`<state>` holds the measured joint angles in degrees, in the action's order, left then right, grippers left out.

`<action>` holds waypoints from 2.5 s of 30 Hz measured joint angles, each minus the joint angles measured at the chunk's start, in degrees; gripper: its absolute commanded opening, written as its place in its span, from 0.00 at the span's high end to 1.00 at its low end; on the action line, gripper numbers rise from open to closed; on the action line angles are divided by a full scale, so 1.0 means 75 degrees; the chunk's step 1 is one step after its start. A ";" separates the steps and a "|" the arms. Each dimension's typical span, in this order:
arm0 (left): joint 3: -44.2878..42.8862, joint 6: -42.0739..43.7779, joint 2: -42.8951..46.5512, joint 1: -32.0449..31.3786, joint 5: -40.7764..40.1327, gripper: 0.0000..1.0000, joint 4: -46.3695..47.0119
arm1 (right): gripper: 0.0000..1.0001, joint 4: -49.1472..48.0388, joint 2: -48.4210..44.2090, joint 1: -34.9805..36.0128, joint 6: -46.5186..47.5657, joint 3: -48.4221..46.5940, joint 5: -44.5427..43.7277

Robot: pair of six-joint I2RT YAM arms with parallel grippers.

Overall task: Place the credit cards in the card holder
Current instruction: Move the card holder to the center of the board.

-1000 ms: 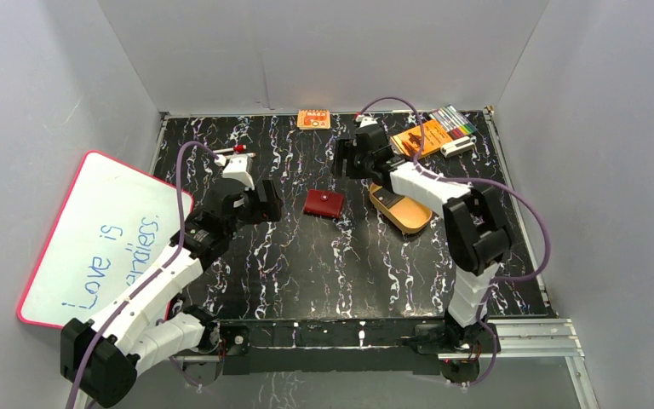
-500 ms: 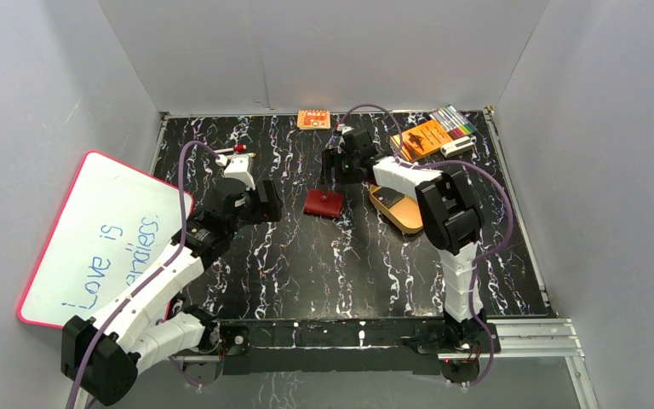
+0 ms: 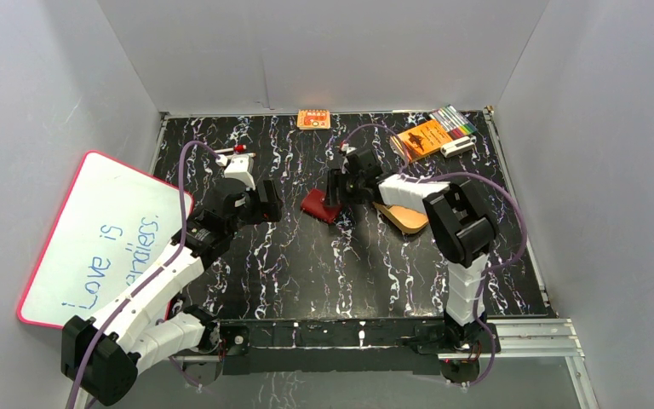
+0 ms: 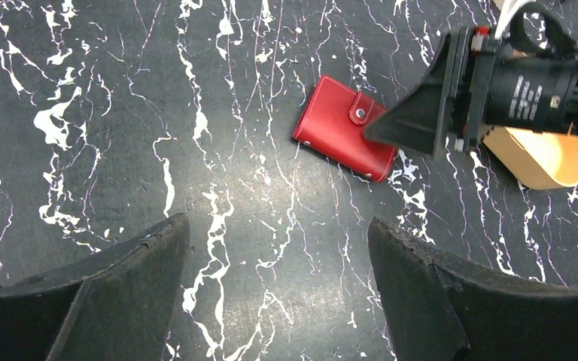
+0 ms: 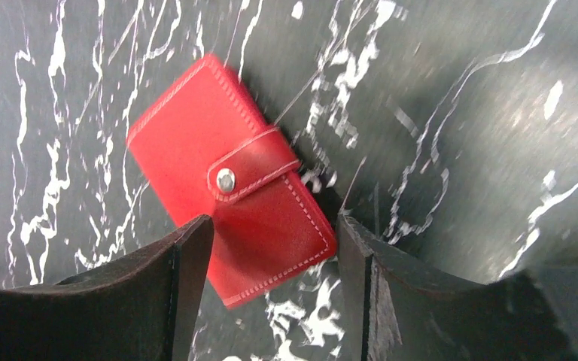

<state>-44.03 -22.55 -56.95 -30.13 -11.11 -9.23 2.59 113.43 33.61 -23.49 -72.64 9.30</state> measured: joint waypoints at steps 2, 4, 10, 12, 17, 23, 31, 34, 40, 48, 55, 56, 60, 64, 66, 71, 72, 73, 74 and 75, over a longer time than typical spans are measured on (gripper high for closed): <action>0.0000 0.0000 0.0000 0.0000 0.0006 0.15 0.0000 | 0.34 -0.0044 -0.0245 0.0149 -0.0143 0.0353 -0.0017; 0.0000 0.0000 0.0000 0.0000 0.0015 0.15 0.0000 | 0.35 -0.0207 -0.0481 0.0297 -0.0300 0.0723 -0.0050; 0.0000 0.0000 0.0000 0.0000 0.0029 0.15 0.0000 | 0.32 -0.0323 -0.0991 0.0705 -0.0740 0.1358 -0.0256; 0.0000 0.0000 0.0000 0.0000 0.0029 0.15 0.0000 | 0.32 -0.0306 -0.1160 0.0807 -0.0883 0.1463 -0.0443; 0.0000 0.0000 0.0000 -0.0003 0.0026 0.15 -0.0003 | 0.34 -0.0125 -0.1463 0.0799 -0.0953 0.1378 -0.1157; 0.0000 0.0000 -0.0070 -0.0009 0.0020 0.15 -0.0012 | 0.44 0.0294 -0.0979 0.0650 -0.0764 0.0347 -0.1419; 0.0000 0.0000 -0.0105 -0.0015 0.0015 0.15 -0.0029 | 0.47 0.0490 -0.0568 0.0606 -0.0697 0.0204 -0.1352; 0.0000 0.0000 -0.0140 -0.0023 0.0015 0.15 -0.0029 | 0.48 0.0481 -0.0557 0.0606 -0.0737 0.0274 -0.1224; 0.0000 0.0000 -0.0172 -0.0050 0.0017 0.15 -0.0029 | 0.53 0.0458 -0.0539 0.0606 -0.0871 0.0437 -0.1003; 0.0000 0.0000 -0.0181 -0.0050 0.0017 0.15 -0.0029 | 0.67 0.0329 -0.0472 0.0606 -0.1023 0.0592 -0.0755; 0.0000 0.0000 -0.0181 -0.0050 0.0017 0.15 -0.0029 | 0.88 -0.0350 -0.0702 0.0568 -0.1291 0.1212 -0.0557; 0.0000 0.0000 -0.0181 -0.0050 0.0017 0.15 -0.0029 | 0.91 -0.0463 -0.0793 0.0568 -0.1352 0.1370 -0.0516; 0.0000 -0.0003 -0.0181 -0.0050 0.0017 0.15 -0.0029 | 1.00 -0.0743 -0.1247 0.0589 -0.1597 0.2034 -0.0353; 0.0000 -0.0003 -0.0181 -0.0052 0.0017 0.15 -0.0029 | 1.00 -0.0819 -0.1722 0.0688 -0.1763 0.2629 -0.0280; 0.0000 -0.0003 -0.0181 -0.0052 0.0020 0.15 -0.0032 | 1.00 -0.0822 -0.1979 0.0775 -0.1845 0.2923 -0.0271; 0.0000 -0.0058 -0.0181 -0.0079 0.0020 0.15 -0.0032 | 1.00 -0.0769 -0.2748 0.1134 -0.2081 0.3710 -0.0283; 0.0000 -0.0087 -0.0181 -0.0087 0.0020 0.15 -0.0035 | 1.00 -0.0758 -0.2879 0.1212 -0.2124 0.3841 -0.0291; 0.0000 -0.0134 -0.0181 -0.0099 0.0020 0.16 -0.0041 | 0.90 -0.0746 -0.2978 0.1279 -0.2174 0.3943 -0.0312; 0.0000 -0.0187 -0.0181 -0.0099 0.0026 0.16 -0.0055 | 0.80 -0.0729 -0.3075 0.1346 -0.2215 0.4036 -0.0338; 0.0000 -0.0294 -0.0181 -0.0102 0.0050 0.16 -0.0087 | 0.72 -0.0673 -0.3188 0.1416 -0.2235 0.4121 -0.0388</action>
<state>-44.03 -24.75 -58.30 -30.89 -10.74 -9.89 -2.46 89.52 44.23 -40.25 -41.74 6.39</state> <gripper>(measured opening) 0.848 0.078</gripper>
